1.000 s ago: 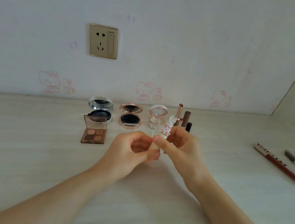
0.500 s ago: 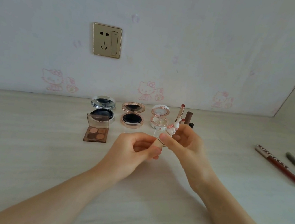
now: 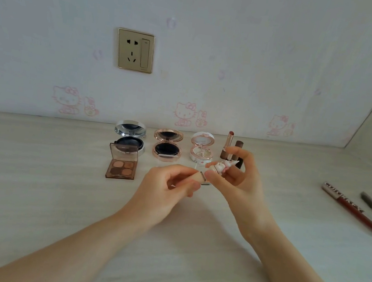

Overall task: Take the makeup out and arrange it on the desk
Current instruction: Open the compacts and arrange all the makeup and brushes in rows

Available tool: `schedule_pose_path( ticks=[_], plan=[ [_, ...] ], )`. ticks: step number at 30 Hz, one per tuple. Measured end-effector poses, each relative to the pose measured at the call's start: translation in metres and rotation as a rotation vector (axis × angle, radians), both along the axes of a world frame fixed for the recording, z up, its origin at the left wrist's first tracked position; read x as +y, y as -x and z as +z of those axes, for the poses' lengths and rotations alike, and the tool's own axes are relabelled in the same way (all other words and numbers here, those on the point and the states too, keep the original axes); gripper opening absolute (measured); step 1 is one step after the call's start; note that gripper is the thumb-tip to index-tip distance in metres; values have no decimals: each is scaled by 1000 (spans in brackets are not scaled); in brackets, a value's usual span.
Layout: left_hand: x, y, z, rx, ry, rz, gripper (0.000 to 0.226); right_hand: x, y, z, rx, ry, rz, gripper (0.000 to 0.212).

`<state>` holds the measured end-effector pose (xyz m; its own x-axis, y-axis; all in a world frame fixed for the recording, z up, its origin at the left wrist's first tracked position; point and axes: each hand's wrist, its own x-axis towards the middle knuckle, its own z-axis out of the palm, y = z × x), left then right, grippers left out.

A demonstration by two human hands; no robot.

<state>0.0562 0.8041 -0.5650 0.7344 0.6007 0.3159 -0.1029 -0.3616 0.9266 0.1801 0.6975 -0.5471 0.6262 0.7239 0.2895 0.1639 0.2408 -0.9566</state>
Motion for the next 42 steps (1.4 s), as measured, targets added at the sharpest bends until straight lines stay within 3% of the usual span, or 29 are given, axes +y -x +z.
schedule_pose_path(
  ticks=[3, 8, 13, 18, 23, 28, 34, 39, 42],
  plan=[
    [1, -1, -1, -4, 0, 10, 19, -1, 0, 1, 45, -24, 28, 51],
    [-1, 1, 1, 3, 15, 10, 20, 2, 1, 2, -48, 41, -54, 26],
    [0, -1, 0, 1, 34, 32, 20, 0, 0, 1, 21, 38, 1, 45],
    [-1, 1, 0, 14, -7, 28, 21, 2, 1, -1, -90, 118, -61, 32],
    [1, -1, -1, -8, 32, 32, 21, -1, -1, 0, -8, 63, 30, 43],
    [1, 0, -1, -5, 37, 37, 22, 1, 1, 2, -36, 77, -44, 15],
    [1, -1, 0, -16, 46, 64, 23, -1, -1, 2, 29, 40, -4, 33],
    [0, 0, 1, 23, 26, 65, 21, 1, -1, 0, -1, 105, -70, 29],
    [-1, 1, 3, 18, 22, 75, 21, 1, -2, 0, 42, 67, -28, 37]
  ],
)
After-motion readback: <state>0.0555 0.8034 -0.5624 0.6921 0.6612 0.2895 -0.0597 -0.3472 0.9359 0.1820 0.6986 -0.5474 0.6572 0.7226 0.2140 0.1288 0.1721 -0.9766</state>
